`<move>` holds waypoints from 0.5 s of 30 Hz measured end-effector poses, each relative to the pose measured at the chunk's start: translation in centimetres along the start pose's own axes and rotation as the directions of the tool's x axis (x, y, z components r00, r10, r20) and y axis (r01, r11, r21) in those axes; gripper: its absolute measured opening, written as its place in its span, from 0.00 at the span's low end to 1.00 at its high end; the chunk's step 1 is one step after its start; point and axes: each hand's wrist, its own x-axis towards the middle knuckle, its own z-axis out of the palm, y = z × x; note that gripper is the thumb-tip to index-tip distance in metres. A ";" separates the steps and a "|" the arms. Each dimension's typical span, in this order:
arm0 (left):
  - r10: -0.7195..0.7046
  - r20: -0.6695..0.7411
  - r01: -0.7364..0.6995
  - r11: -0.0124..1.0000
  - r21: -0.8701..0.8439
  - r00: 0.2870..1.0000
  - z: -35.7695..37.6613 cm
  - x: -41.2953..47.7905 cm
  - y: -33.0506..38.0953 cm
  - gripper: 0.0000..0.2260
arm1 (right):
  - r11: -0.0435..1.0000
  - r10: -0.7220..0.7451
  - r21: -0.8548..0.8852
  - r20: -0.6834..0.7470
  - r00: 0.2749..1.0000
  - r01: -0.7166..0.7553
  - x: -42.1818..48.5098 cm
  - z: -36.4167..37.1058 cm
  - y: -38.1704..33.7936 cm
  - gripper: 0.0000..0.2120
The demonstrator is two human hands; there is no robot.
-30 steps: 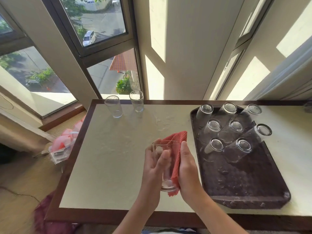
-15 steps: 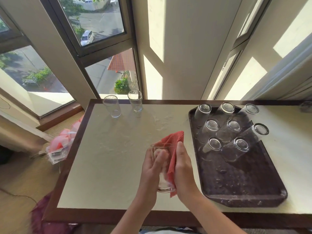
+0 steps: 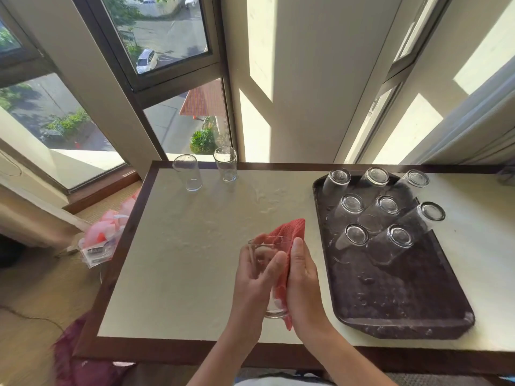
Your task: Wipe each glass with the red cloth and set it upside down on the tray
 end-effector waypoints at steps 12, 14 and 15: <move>0.048 -0.011 -0.048 0.999 -0.003 0.999 0.0 -0.5 -0.2 0.26 | 0.997 -0.080 -0.017 0.003 0.997 0.080 -1.0 0.5 0.3 0.14; 0.038 -0.024 -0.038 0.999 -0.012 0.999 0.0 -0.5 -0.2 0.25 | 0.999 0.003 0.041 0.013 1.000 -0.003 -0.3 0.4 -0.4 0.15; 0.029 -0.034 -0.030 0.999 -0.024 0.999 0.0 -0.5 -0.2 0.24 | 1.000 -0.005 0.028 0.016 1.000 0.004 -0.4 0.5 -0.5 0.15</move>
